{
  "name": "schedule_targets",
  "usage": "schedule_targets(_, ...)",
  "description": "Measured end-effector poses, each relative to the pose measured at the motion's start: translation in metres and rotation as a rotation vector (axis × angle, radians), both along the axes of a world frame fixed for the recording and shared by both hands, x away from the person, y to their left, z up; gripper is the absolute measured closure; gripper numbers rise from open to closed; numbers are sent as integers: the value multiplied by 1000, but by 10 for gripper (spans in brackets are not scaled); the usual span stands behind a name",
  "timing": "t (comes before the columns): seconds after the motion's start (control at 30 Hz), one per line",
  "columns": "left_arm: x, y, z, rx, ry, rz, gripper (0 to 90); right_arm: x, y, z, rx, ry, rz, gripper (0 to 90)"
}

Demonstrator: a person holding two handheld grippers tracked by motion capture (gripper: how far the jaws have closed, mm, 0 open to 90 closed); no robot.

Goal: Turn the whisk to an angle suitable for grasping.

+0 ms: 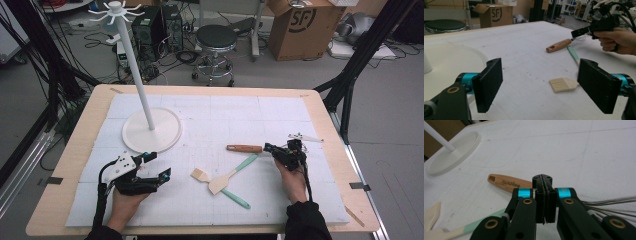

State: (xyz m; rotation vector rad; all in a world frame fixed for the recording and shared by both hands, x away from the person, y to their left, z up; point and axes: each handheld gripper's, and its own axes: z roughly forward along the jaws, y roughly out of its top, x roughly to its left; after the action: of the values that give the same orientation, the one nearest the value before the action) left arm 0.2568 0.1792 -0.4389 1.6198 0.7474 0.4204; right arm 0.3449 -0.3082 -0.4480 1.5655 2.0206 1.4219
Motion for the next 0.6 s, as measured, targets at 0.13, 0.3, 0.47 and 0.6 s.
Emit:
schedule_targets(0.13, -1, 2, 0, 0, 2, 4, 212, 1, 1, -1, 2, 5, -3, 900)
schedule_targets(0.3, -2, 0, 0, 3, 1, 4, 213, 1, -1, -1, 7, 2, -7, 900)
schedule_targets(0.47, -2, 1, -1, 7, 2, -1, 213, 6, -3, -6, -4, 27, -17, 900)
schedule_targets(0.6, -3, 4, 0, -5, -4, 10, 212, 9, -3, -9, 13, 36, -16, 900)
